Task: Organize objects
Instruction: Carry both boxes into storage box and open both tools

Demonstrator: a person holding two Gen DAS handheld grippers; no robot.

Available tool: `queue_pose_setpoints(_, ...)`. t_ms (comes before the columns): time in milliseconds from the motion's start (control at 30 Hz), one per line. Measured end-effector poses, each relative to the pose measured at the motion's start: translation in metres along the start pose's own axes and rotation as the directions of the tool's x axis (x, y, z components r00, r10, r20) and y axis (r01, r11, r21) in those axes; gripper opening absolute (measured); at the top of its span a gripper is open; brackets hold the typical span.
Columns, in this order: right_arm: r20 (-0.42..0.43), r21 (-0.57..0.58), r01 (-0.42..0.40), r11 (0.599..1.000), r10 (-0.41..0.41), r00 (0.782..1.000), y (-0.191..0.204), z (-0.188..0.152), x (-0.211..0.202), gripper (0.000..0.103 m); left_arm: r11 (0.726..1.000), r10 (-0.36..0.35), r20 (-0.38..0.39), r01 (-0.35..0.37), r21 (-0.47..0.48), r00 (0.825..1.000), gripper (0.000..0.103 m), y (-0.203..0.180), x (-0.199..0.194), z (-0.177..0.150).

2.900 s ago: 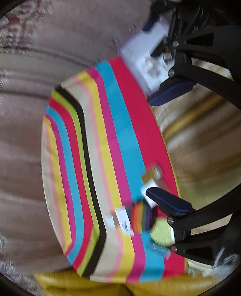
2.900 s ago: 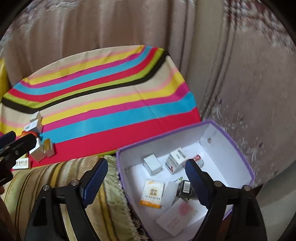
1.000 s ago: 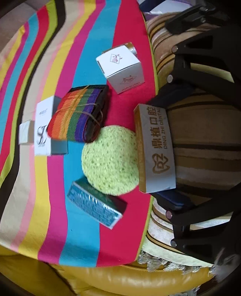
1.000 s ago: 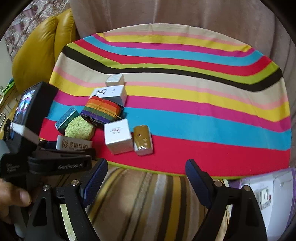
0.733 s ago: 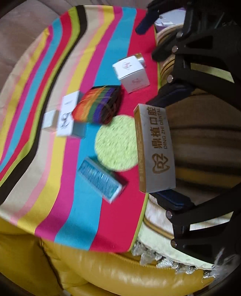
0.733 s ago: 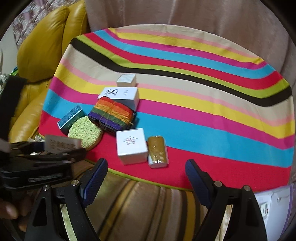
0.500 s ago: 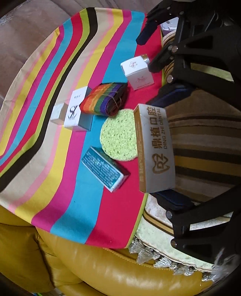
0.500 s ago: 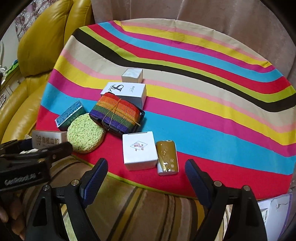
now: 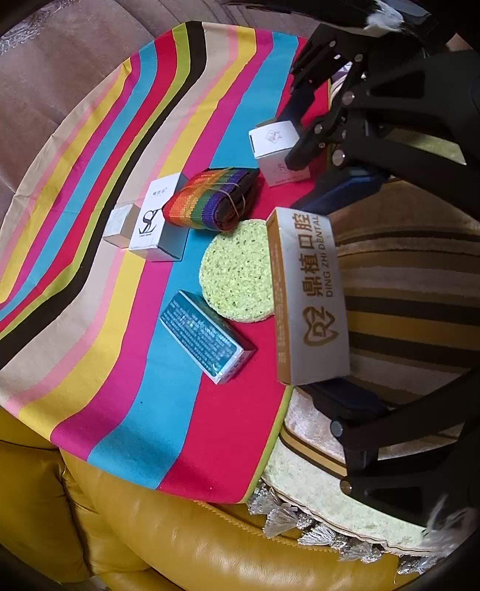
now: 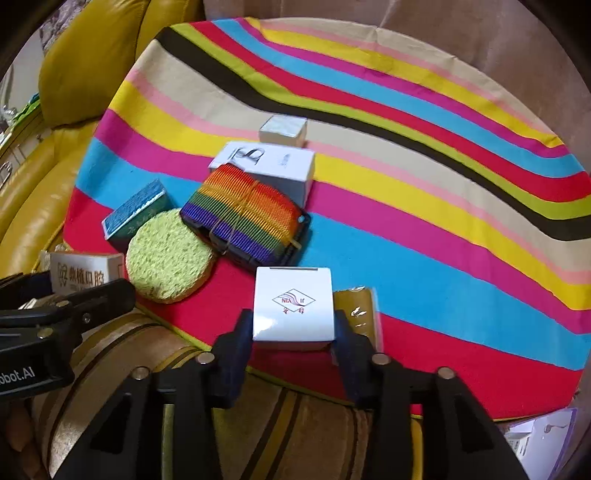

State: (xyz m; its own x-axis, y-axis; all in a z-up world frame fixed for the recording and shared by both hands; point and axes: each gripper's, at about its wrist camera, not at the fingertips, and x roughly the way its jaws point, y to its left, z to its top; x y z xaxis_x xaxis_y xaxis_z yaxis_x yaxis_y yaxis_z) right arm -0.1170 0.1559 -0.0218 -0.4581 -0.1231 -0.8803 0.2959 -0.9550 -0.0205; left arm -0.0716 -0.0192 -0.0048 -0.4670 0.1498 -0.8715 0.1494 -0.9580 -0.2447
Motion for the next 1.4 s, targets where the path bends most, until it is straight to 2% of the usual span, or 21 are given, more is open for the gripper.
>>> queue_pose_setpoints(233,0.070,0.022,-0.011,1.000,0.009,0.998,-0.005,-0.005,-0.019,0.042,1.000,-0.016,0.060,0.015,0.027,0.998,0.083,-0.007,-0.011,0.001)
queue_pose_setpoints(533,0.110,0.167,-0.030,0.986,0.012,0.994,-0.031,-0.025,-0.050,0.042,0.991,-0.071,0.089,0.060,0.120,0.994,0.083,-0.039,-0.023,-0.006)
queue_pose_setpoints(800,0.124,0.302,0.002,0.953,-0.041,0.991,-0.065,-0.064,-0.079,0.042,0.971,-0.122,0.091,0.100,0.217,0.988,0.083,-0.079,-0.027,-0.016)
queue_pose_setpoints(1067,0.102,0.416,0.093,0.905,-0.149,0.984,-0.105,-0.099,-0.102,0.042,0.930,-0.191,0.088,0.151,0.336,0.978,0.083,-0.128,-0.030,-0.029)
queue_pose_setpoints(1233,0.079,0.466,0.165,0.869,-0.226,0.971,-0.123,-0.119,-0.115,0.042,0.897,-0.234,0.068,0.188,0.400,0.970,0.083,-0.158,-0.031,-0.038)
queue_pose_setpoints(1400,0.074,0.517,0.176,0.838,-0.249,0.966,-0.143,-0.138,-0.125,0.042,0.858,-0.274,0.042,0.225,0.461,0.961,0.083,-0.189,-0.032,-0.049)
